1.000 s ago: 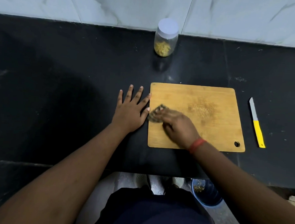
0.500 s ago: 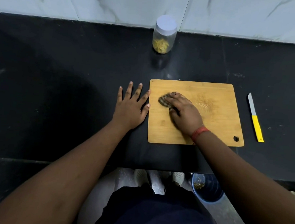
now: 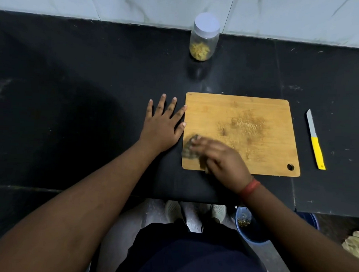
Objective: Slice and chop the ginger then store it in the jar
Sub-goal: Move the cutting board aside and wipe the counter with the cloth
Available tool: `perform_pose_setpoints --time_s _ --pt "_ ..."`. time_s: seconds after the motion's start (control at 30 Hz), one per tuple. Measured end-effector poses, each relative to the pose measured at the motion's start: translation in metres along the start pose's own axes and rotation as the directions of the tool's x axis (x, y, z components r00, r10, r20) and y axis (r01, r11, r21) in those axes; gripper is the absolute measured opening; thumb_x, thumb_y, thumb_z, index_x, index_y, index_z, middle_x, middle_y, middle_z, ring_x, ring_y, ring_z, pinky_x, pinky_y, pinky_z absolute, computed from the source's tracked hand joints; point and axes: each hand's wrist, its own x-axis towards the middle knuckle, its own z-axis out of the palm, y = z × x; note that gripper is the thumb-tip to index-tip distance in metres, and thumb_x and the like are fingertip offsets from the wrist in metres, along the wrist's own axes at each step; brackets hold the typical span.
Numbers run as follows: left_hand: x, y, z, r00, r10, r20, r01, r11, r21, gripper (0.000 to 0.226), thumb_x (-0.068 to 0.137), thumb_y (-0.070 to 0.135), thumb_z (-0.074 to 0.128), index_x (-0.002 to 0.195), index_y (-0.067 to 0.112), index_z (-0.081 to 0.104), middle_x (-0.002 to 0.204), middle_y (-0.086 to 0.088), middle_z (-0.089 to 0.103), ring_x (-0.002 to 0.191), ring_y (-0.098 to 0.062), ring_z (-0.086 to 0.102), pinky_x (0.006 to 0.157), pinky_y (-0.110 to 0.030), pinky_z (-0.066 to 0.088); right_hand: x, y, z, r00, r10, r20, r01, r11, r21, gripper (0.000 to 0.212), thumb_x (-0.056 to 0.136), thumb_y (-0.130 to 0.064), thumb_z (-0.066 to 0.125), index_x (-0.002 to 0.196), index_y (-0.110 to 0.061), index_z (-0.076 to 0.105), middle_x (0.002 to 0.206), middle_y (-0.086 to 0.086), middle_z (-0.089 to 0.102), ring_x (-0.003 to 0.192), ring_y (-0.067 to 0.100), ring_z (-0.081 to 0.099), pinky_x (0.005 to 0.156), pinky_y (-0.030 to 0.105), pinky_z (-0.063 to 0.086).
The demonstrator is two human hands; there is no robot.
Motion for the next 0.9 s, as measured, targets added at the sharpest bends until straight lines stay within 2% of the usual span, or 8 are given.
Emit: perform_pose_setpoints --time_s 0.13,0.2,0.33,0.43,0.53,0.63,0.7,0.9 --pt "0.001 -0.001 -0.001 1.0 -0.002 0.01 0.002 1.0 0.013 0.062 0.1 0.058 0.012 0.158 0.035 0.016 0.166 -0.004 0.019 0.154 -0.034 0.001 0.12 -0.061 0.002 0.033 0.027 -0.005 0.923 0.308 -0.23 -0.345 0.928 -0.14 0.044 0.088 -0.002 0.053 0.125 -0.019 0.066 0.135 -0.001 0.06 0.13 0.016 0.05 0.111 0.033 0.039" --pt "0.0 -0.001 -0.002 1.0 0.001 0.006 -0.001 1.0 0.013 0.062 0.1 0.057 0.013 0.158 0.034 0.018 0.165 -0.004 0.02 0.153 -0.034 0.002 0.12 -0.061 0.003 0.03 0.026 0.004 0.914 0.332 -0.232 -0.374 0.913 -0.166 0.043 0.089 0.0 0.055 0.125 -0.02 0.066 0.135 -0.001 0.06 0.13 0.017 0.049 0.112 0.034 0.039" --pt "-0.002 -0.002 -0.001 1.0 0.001 -0.005 -0.001 1.0 -0.005 0.061 0.1 0.056 0.016 0.157 0.034 0.021 0.165 -0.004 0.023 0.153 -0.035 0.005 0.12 -0.062 0.005 -0.002 -0.001 0.022 1.0 0.019 -0.003 -0.019 0.993 -0.12 0.045 0.087 0.005 0.053 0.119 -0.021 0.069 0.133 -0.001 0.061 0.131 0.011 0.048 0.112 0.018 0.03" --pt "-0.002 -0.003 0.002 1.0 0.005 -0.015 -0.005 1.0 -0.013 0.061 0.1 0.056 0.017 0.157 0.033 0.023 0.164 -0.004 0.024 0.153 -0.035 0.006 0.12 -0.062 0.006 -0.025 -0.017 0.031 0.984 -0.127 0.122 0.123 0.992 0.039 0.04 0.091 0.002 0.049 0.12 -0.015 0.07 0.133 0.001 0.062 0.131 0.015 0.05 0.109 0.033 0.041" --pt "-0.002 -0.003 0.002 1.0 0.008 -0.015 -0.009 1.0 -0.016 0.062 0.1 0.056 0.015 0.157 0.033 0.023 0.164 -0.005 0.023 0.153 -0.035 0.005 0.12 -0.061 0.004 -0.024 -0.001 0.012 0.993 0.102 -0.054 -0.1 0.994 0.037 0.047 0.087 -0.006 0.041 0.126 -0.018 0.066 0.137 -0.003 0.058 0.132 0.011 0.048 0.11 0.027 0.038" --pt "-0.002 -0.003 0.002 1.0 0.006 -0.024 -0.007 1.0 -0.022 0.061 0.101 0.056 0.015 0.157 0.033 0.023 0.164 -0.005 0.024 0.153 -0.034 0.005 0.12 -0.061 0.005 -0.012 0.033 -0.009 0.88 0.36 -0.309 -0.39 0.92 -0.037 0.047 0.086 -0.006 0.044 0.127 -0.016 0.064 0.137 0.002 0.058 0.13 0.016 0.05 0.11 0.027 0.037" --pt "-0.003 -0.002 0.002 0.999 0.006 -0.036 -0.007 1.0 -0.022 0.061 0.101 0.055 0.017 0.156 0.032 0.025 0.163 -0.006 0.026 0.153 -0.034 0.008 0.12 -0.061 0.006 -0.005 0.044 -0.011 0.825 0.436 -0.359 -0.486 0.872 -0.061 0.044 0.087 -0.001 0.05 0.126 -0.014 0.065 0.136 0.005 0.059 0.129 0.021 0.052 0.11 0.029 0.037" --pt "-0.002 -0.002 0.002 0.999 0.012 -0.036 -0.012 1.0 -0.013 0.06 0.101 0.053 0.019 0.156 0.03 0.026 0.163 -0.008 0.027 0.153 -0.035 0.009 0.12 -0.062 0.007 -0.009 0.0 0.031 0.974 0.12 -0.19 -0.149 0.977 -0.15 0.041 0.085 0.003 0.057 0.119 -0.015 0.07 0.13 0.005 0.063 0.128 0.021 0.052 0.106 0.034 0.043"
